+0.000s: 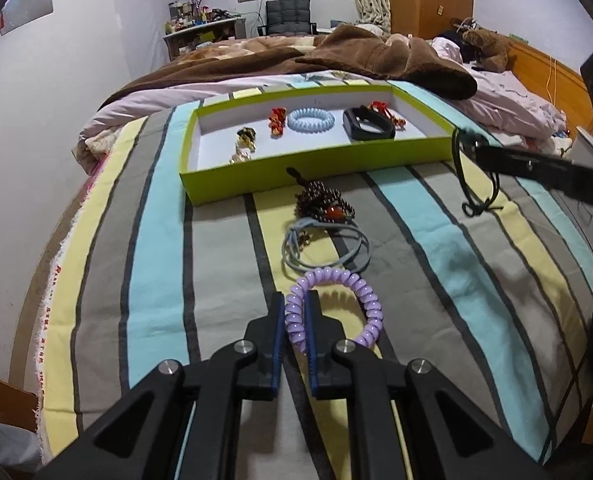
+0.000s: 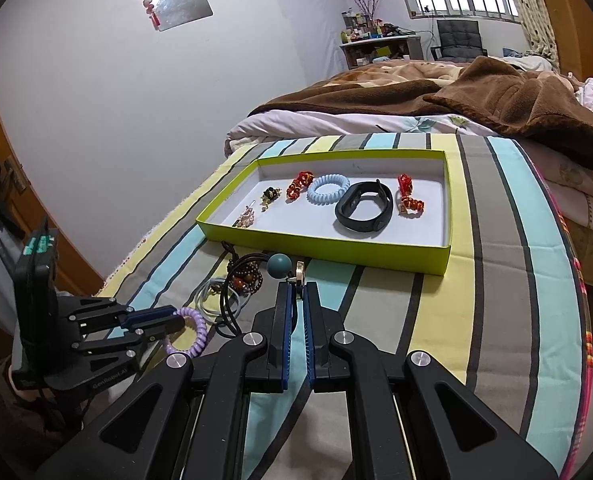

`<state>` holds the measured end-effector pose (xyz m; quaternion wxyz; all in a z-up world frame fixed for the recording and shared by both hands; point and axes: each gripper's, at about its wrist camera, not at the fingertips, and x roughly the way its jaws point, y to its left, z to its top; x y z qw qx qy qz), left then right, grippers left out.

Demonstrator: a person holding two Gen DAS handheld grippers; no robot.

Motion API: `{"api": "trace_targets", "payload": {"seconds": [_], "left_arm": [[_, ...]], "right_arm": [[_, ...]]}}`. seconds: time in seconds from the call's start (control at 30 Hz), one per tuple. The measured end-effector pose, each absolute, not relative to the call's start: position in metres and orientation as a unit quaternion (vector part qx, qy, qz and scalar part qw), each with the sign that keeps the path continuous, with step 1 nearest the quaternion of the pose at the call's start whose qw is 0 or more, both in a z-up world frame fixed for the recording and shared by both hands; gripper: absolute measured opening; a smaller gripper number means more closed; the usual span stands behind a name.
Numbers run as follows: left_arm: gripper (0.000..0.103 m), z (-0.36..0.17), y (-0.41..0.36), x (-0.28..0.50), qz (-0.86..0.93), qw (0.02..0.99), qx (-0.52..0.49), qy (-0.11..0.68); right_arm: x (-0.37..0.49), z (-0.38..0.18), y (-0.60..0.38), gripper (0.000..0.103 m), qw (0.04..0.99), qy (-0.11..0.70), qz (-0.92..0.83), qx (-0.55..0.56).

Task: Organize jewelry
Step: 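Carry the purple coil and teal charm into the box and open both tools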

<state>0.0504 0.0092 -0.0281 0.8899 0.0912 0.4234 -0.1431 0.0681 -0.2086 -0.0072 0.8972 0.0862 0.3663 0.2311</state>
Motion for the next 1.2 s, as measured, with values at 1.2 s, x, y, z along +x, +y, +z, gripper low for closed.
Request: {"api": "trace_targets", "payload": {"seconds": [1.2], "left_arm": [[0.010,0.020,0.010,0.161,-0.167,0.910,0.025,0.379]], "right_arm": [[0.155,0.007,-0.244,0.006,0.915,0.385,0.105,0.062]]}}
